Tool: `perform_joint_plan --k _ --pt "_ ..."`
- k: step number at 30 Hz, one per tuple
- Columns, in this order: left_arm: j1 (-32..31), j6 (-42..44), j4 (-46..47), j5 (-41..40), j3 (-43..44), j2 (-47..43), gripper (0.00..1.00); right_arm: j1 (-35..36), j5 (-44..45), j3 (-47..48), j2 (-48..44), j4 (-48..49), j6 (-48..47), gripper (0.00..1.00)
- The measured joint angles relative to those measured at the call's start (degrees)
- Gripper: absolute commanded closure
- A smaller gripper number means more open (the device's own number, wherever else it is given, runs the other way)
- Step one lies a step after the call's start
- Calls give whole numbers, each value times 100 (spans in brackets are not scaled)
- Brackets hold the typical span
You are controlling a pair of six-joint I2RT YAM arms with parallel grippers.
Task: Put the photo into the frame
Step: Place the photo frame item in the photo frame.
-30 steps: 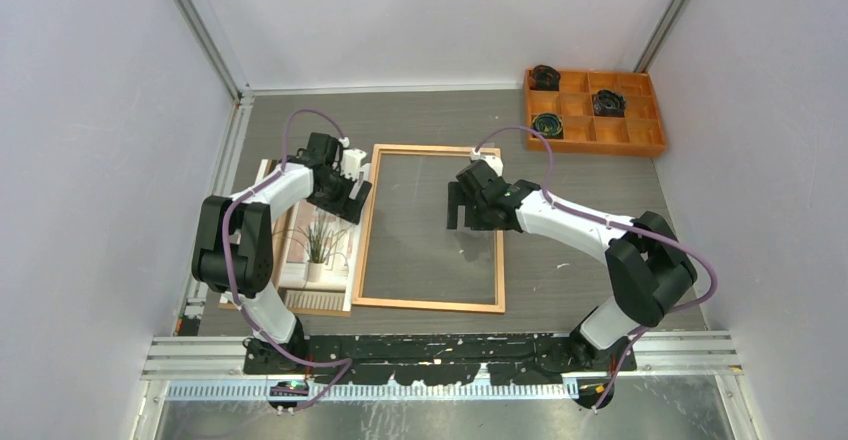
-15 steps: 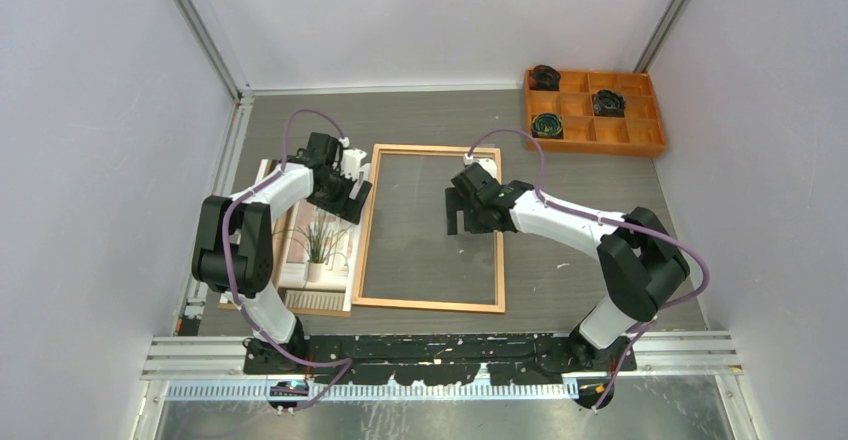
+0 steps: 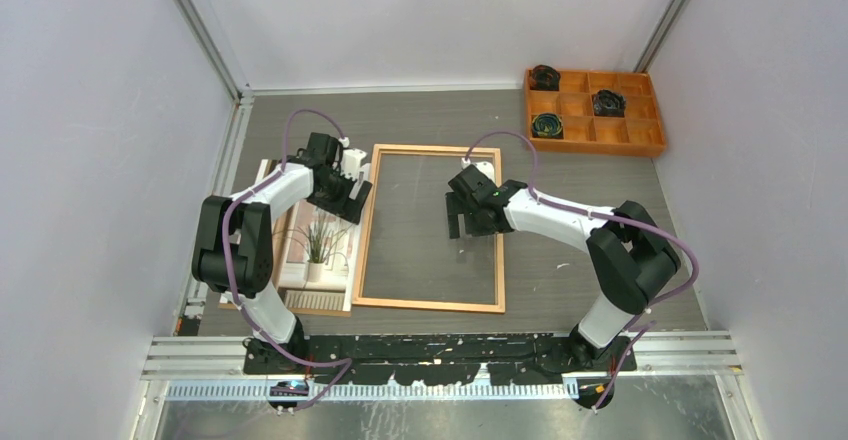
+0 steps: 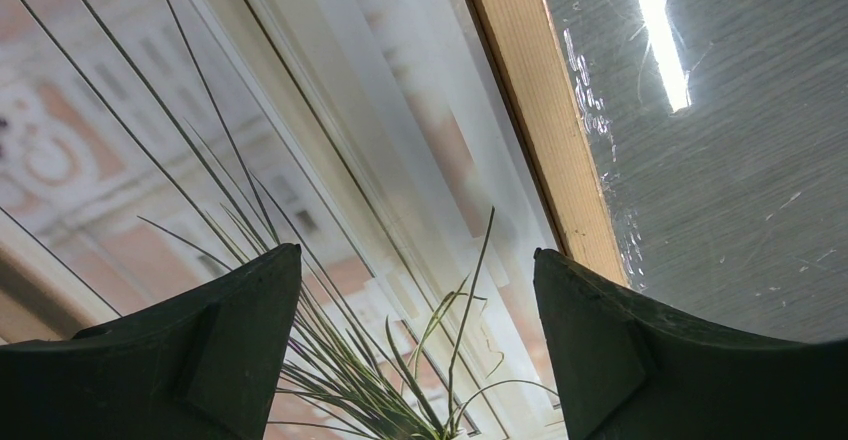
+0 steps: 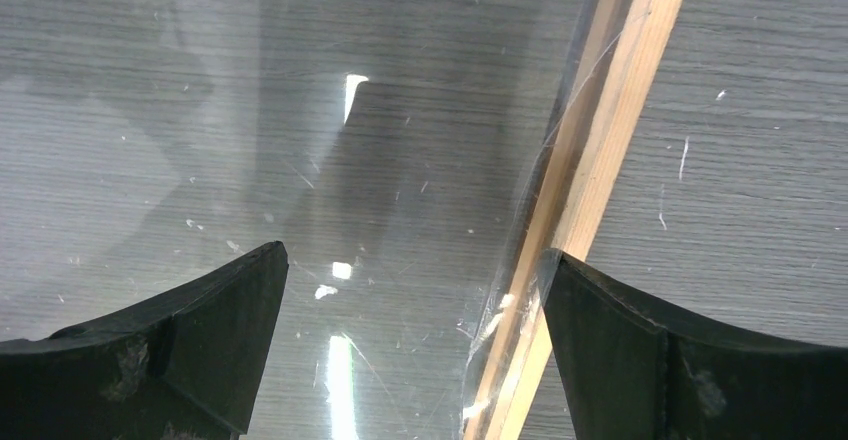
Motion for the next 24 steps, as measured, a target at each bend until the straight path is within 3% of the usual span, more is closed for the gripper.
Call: perform_joint_plan --k 24 --pt "0 7 -2 -2 0 0 11 0 118 55 -20 -61 7 0"
